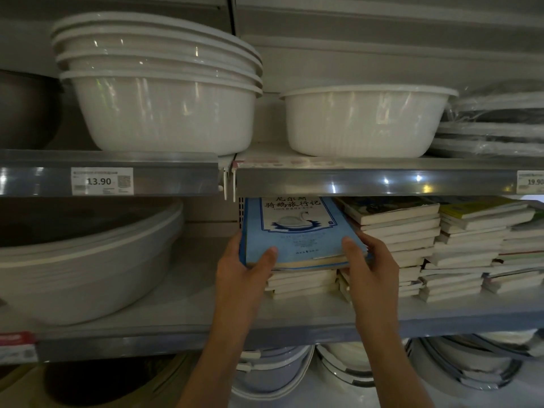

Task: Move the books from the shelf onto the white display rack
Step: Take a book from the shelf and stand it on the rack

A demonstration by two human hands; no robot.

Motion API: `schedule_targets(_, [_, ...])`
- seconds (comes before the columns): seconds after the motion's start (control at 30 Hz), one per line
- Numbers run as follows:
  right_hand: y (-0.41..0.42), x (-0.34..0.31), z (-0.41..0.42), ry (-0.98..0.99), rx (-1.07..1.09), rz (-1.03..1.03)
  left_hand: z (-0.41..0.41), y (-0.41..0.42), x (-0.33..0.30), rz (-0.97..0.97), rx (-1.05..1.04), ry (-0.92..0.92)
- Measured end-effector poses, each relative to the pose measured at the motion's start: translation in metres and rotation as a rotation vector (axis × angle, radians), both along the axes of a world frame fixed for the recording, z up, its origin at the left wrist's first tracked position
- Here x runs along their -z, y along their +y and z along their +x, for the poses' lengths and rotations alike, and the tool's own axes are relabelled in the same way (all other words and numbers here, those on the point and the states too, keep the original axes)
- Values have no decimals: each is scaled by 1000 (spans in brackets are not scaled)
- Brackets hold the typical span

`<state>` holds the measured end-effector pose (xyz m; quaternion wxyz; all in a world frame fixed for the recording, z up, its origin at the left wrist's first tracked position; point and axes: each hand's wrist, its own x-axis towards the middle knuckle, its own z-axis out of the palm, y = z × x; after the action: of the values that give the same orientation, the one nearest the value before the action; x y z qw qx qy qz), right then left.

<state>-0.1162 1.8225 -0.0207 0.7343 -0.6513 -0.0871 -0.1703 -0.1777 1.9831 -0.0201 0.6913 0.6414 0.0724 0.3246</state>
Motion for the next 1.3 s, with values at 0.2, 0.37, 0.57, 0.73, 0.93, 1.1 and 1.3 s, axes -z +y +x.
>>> schedule_targets(0.2, [-11, -17, 18, 79, -228, -135, 9, 15, -10, -32, 142, 135])
schedule_targets(0.37, [-9, -22, 16, 29, -268, -374, 13, 12, -5, 25, 88, 92])
schedule_targets(0.57, [-2, -6, 0, -137, -51, -558, 8, 15, 4, 278, 33, 68])
schedule_targets(0.73, [-2, -1, -17, -128, 21, -569, -4, 15, 4, 385, 29, 70])
schedule_targets(0.93, [-9, 12, -41, -152, 42, -585, -29, 10, 19, 406, -20, 86])
schedule_targets(1.1, [-23, 31, -66, -196, 21, -557, -62, -2, 35, 445, -41, 54])
schedule_targets(1.3, [-70, 45, -105, -260, 21, -524, -96, -46, 48, 491, -49, -24])
